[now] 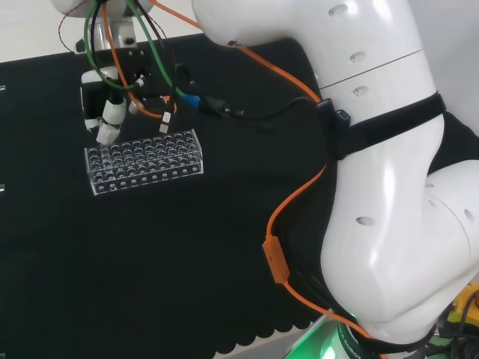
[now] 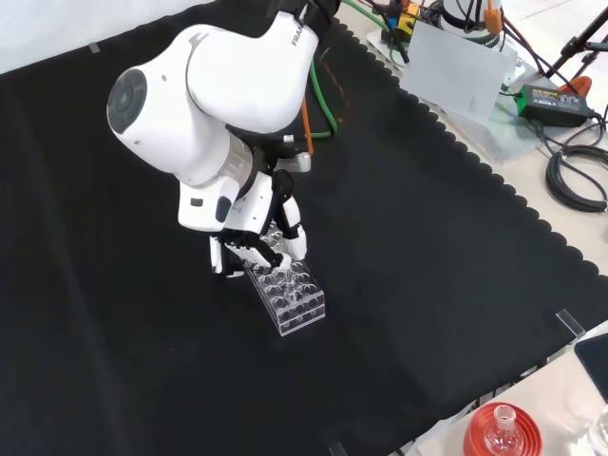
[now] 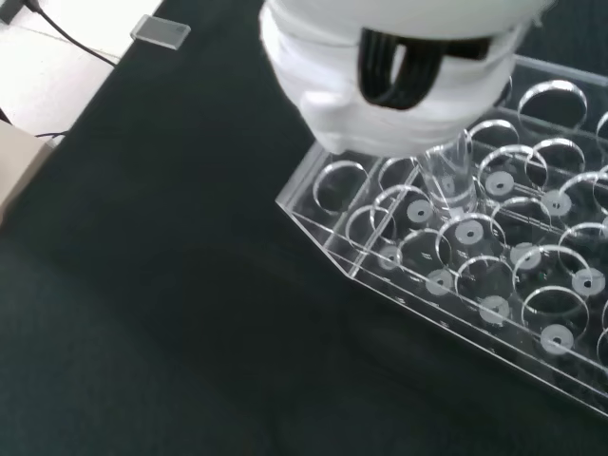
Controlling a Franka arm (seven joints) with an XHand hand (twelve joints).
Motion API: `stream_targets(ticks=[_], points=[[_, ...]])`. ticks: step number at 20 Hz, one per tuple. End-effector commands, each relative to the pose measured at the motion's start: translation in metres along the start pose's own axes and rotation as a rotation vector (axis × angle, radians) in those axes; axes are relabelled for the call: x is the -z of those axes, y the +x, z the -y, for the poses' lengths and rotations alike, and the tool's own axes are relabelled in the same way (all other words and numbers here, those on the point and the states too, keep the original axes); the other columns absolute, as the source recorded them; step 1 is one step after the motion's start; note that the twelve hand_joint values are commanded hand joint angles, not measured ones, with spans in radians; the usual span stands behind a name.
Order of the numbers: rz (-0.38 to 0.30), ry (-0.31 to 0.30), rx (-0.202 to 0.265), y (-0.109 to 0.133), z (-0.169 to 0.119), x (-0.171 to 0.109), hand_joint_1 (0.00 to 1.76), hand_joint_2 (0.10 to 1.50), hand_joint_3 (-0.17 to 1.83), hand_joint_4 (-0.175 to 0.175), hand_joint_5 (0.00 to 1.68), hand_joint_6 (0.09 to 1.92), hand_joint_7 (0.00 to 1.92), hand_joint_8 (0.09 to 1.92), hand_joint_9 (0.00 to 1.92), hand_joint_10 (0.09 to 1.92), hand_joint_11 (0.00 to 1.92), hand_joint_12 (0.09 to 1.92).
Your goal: Put the test tube back in the rack.
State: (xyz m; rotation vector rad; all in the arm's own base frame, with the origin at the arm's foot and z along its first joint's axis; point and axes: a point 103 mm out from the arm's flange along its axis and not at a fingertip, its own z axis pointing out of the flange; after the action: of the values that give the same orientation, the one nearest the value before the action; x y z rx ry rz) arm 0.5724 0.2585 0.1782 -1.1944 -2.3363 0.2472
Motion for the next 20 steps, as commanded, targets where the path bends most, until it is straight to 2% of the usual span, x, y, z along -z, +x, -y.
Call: stream_targets(ticks=[1, 20], points=[[-0.004, -0.001, 0.009, -0.003, -0.002, -0.006, 1.43, 0.66, 0.52, -0.175, 1.4, 0.34, 1.56, 0.34, 1.43, 0.09, 0.47, 1.37], [-0.002, 0.002, 0.023, 0.001, -0.011, -0.016, 1.43, 0.66, 0.52, -0.175, 1.4, 0.34, 1.56, 0.34, 1.43, 0.09, 0.47, 1.37]])
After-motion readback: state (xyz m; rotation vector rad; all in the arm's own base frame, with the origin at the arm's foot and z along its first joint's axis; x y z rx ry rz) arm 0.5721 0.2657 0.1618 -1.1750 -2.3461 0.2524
